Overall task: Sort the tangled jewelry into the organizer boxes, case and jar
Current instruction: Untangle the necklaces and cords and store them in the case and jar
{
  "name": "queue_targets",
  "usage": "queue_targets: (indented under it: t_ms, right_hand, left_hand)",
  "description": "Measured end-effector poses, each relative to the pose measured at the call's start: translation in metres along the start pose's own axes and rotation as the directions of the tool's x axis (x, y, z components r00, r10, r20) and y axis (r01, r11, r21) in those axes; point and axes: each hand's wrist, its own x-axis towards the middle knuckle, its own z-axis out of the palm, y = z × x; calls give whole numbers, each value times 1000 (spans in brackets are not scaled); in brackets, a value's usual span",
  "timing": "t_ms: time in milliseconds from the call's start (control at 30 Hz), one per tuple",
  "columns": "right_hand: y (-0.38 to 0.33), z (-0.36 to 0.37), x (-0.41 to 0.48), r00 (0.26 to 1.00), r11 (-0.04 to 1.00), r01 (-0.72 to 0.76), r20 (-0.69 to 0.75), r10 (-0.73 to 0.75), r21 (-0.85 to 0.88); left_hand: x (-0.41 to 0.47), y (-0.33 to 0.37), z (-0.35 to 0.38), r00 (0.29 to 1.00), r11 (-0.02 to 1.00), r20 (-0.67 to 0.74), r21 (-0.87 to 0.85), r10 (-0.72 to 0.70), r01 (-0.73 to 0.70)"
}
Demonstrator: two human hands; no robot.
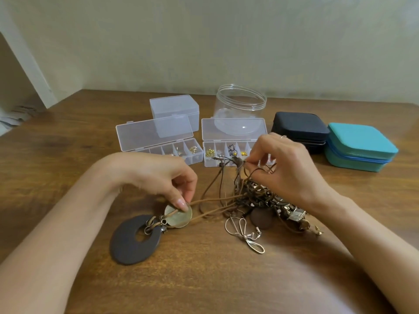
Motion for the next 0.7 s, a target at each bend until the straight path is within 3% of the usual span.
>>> queue_targets:
  t_ms: [200, 267, 367, 433, 500, 567, 633, 700]
  right_hand:
    - [-7, 15, -3, 993, 991, 115, 33, -112, -70]
    - [-7, 18, -3, 982, 983, 170, 101, -163, -71]
    - [-6, 18, -2, 935, 976, 216, 283, -215, 28]
    - [-4, 5, 2, 925, 985, 54, 362, -112, 166]
    - [1, -21, 8, 902, 928, -176, 431, 19, 328]
    - [8, -51, 11, 807, 833, -322, 590, -8, 451]
    - [17, -70, 10, 747, 791, -380, 664, -43, 479]
    - [25, -74, 9, 771, 801, -418, 633, 64, 428]
  left_hand:
    - [-5, 0, -3, 999, 1000, 42, 2, 9, -9]
    - [-4, 1, -4, 999, 1000, -39, -1, 3, -3]
    - [2, 5, -3, 958, 999, -285, -53, -18, 3]
    - [8, 6, -1, 888, 996, -460, -85, -18, -24]
    - [15, 8, 3, 805, 995, -593, -67, 22, -76]
    - [19, 13, 10, 765, 991, -638, -18, 88, -129]
    - [22, 19, 19, 796, 987, -585, 50, 153, -153]
    - [24, 23, 26, 872, 984, -460, 137, 167, -116]
